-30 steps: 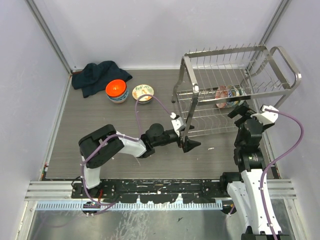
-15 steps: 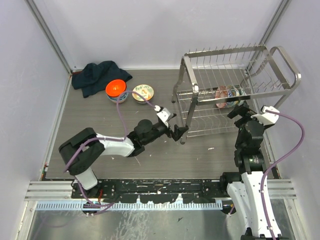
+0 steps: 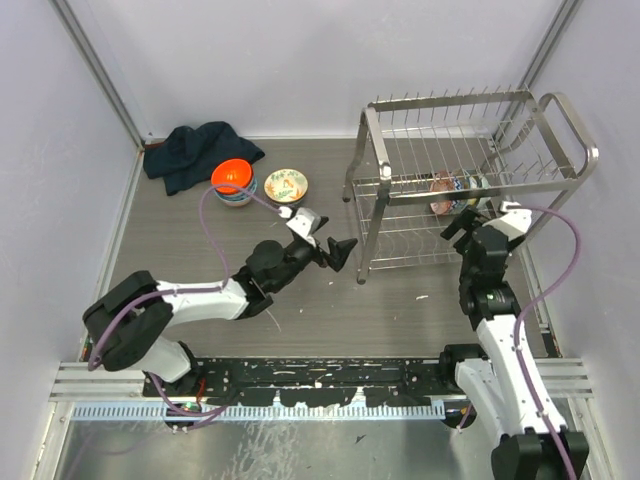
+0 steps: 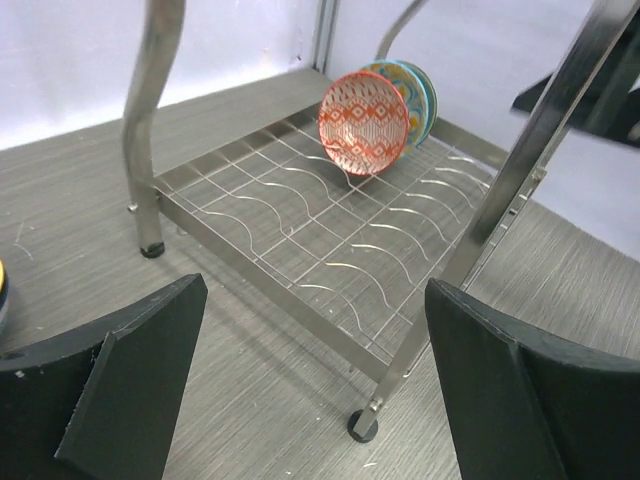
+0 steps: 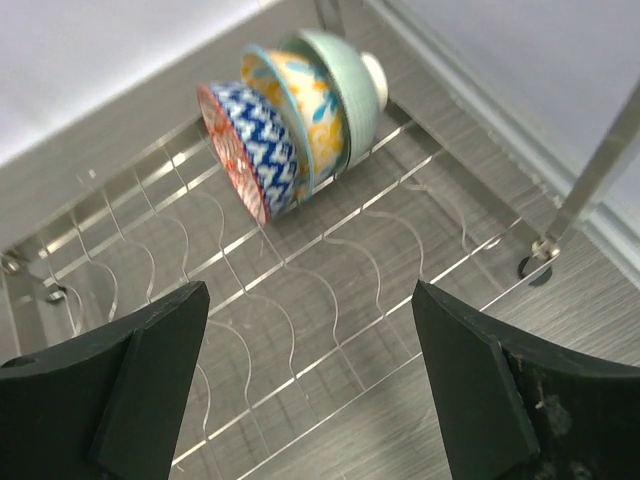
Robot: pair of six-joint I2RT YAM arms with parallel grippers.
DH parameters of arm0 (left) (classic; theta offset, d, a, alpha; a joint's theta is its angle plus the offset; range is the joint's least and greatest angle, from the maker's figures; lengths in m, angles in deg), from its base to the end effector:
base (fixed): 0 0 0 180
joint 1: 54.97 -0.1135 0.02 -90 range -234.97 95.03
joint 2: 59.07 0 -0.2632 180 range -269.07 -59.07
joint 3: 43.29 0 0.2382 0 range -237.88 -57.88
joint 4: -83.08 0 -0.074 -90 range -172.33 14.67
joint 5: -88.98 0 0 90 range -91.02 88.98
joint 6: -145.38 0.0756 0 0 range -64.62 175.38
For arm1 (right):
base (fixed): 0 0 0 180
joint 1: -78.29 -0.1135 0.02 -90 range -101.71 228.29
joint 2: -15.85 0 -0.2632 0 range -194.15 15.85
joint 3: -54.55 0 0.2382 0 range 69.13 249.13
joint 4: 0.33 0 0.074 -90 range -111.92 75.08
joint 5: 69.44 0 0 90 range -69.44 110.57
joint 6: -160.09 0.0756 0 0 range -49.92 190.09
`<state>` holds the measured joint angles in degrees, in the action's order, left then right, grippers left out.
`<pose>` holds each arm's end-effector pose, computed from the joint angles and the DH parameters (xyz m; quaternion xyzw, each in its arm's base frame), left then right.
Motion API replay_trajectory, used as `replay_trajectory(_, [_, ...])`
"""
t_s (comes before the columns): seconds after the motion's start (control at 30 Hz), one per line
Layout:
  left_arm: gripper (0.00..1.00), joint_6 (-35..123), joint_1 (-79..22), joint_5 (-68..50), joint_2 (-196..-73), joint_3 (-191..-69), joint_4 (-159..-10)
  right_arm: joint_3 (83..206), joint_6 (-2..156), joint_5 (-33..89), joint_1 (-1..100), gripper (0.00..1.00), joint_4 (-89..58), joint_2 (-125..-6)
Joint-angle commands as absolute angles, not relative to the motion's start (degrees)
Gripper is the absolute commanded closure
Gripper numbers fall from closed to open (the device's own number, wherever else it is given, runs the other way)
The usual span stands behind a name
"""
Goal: Unload the bowls from the dish rack
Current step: Adjust the dish rack at the center of the board, then pick up the bowl from the dish rack.
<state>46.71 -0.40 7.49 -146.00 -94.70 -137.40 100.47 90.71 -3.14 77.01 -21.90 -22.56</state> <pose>0.2108 -0.2771 0.2508 0.2124 0.6420 -0.3427 0.6522 0.1895 -0.0262 0.2734 0.2541 0.7393 -0.0446 0.6219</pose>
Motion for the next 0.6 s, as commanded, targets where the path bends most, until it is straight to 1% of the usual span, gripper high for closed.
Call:
replay_trajectory(0.0, [0.02, 45.3, -0.8, 8.6, -141.9, -91.5, -141.2, 99.6, 91.0, -7.3, 72.6, 0.11, -16.2, -27.5])
replay_trajectory(0.13, [0.02, 45.0, -0.8, 7.2, -140.2, -88.2, -143.7, 99.5, 90.6, -12.7, 68.7, 0.11, -14.0, -33.8])
replay_trajectory(0.27, [0.02, 45.7, -0.9, 13.6, -136.5, -85.0, -142.3, 100.7, 90.1, -19.1, 65.7, 0.11, -12.9, -39.3])
replay_trajectory(0.4, [0.02, 45.3, -2.4, 18.4, -131.4, -83.3, -138.8, 101.7, 89.7, -25.7, 63.7, 0.14, -11.4, -43.4])
replay_trajectory(0.57, [0.02, 44.4, -4.7, 20.1, -127.6, -81.6, -138.0, 101.3, 89.3, -30.8, 60.6, 0.18, -7.1, -48.5])
